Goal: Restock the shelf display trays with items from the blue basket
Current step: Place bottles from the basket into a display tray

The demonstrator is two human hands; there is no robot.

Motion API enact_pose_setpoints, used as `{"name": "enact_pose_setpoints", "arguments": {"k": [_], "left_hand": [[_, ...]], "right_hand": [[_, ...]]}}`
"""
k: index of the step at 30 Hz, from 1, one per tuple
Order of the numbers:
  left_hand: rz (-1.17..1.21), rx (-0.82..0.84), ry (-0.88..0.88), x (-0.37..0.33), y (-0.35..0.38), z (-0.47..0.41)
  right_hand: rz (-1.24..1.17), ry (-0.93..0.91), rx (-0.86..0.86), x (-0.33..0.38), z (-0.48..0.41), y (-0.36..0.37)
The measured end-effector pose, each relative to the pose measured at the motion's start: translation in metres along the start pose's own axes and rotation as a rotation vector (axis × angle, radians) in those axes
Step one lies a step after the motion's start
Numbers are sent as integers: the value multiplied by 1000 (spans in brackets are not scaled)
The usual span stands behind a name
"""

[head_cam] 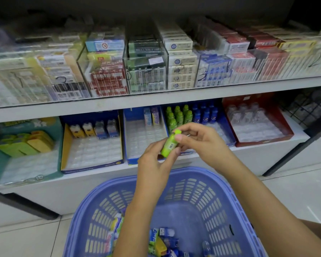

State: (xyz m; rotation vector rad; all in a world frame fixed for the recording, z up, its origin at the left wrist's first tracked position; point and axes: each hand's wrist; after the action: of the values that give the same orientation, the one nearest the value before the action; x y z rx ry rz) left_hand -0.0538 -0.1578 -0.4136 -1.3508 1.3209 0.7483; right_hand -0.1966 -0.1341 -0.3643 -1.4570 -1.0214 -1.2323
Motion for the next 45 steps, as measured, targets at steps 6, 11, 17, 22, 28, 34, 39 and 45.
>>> {"name": "enact_pose_setpoints", "arguments": {"k": [6,11,17,22,28,34,39,45], "left_hand": [[161,156,-79,3,5,-2],[44,-97,-25,6,17,-2],[128,-63,-99,7,25,-2],[134,-57,-81,7,23,-5],[71,-161,49,3,32,-11],[-222,-3,98,9,48,-9],[-655,308,177,19,61,6],[-732,337,202,22,62,5]], "right_hand": [[-44,51,-73,0,-2,-14],[-85,134,-236,-3,-3,-11],[-107,67,-170,-3,-4,-19],[-170,31,-25,-3,-4,-25],[-71,66,-197,-8,-8,-23],[151,15,-360,-18,-38,-37],[378,-57,-237,-36,-79,-40],[442,-45,-140,-53,-99,-42]]}}
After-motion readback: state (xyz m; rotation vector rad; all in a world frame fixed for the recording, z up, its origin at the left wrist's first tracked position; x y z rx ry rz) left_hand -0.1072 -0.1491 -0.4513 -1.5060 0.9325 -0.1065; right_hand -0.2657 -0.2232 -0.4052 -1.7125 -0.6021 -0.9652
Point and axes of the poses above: each hand's wrist, its own z-axis away from the middle knuckle, its own y-axis out of the palm, x = y × z, and after that the axes turned 5 degrees about -x, right-handed
